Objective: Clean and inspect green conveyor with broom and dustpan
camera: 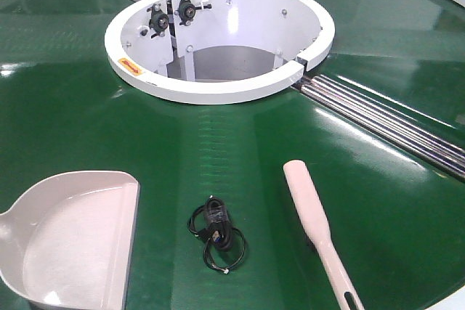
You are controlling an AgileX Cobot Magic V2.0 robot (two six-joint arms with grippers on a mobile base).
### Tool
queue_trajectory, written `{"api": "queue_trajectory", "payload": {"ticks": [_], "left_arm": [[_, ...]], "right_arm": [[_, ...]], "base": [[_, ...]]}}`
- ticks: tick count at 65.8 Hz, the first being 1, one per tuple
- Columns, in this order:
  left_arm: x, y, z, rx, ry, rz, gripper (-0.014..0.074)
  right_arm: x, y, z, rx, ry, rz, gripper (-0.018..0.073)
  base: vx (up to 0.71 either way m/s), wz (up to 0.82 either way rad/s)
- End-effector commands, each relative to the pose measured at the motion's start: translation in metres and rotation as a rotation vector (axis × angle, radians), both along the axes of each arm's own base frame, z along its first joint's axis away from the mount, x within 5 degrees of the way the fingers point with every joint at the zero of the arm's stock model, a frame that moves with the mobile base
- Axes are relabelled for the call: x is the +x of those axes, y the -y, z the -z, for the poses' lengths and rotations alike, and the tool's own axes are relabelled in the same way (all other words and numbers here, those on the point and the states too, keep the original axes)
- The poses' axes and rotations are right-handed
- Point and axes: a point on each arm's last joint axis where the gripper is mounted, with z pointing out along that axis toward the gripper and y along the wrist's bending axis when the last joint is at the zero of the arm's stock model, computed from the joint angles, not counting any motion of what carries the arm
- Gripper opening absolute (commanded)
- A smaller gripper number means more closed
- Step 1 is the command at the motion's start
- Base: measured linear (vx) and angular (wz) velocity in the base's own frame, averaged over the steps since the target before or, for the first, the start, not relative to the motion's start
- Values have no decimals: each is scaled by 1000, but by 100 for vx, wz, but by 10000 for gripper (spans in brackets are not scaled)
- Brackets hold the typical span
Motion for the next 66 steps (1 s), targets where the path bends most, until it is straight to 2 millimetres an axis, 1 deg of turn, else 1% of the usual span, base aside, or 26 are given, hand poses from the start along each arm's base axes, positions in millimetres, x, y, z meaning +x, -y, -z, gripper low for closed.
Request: {"api": "queue_trajectory", "payload": {"ticks": [1,48,57,66], "left_arm": [[0,0,0,-12,68,-6,-22],[0,0,0,-12,68,-6,-22],[0,0,-1,-16,73,-6,-22],[0,-1,-5,-19,125,-7,-22]], "right_arm": [[0,1,-3,-10,72,11,-2],[0,1,-3,-9,77,12,-2],[-1,1,-8,-5,129,16,-2],[-2,2,-18,11,235,25,-2]], "base": [[0,0],[0,0],[0,0],[0,0]]}}
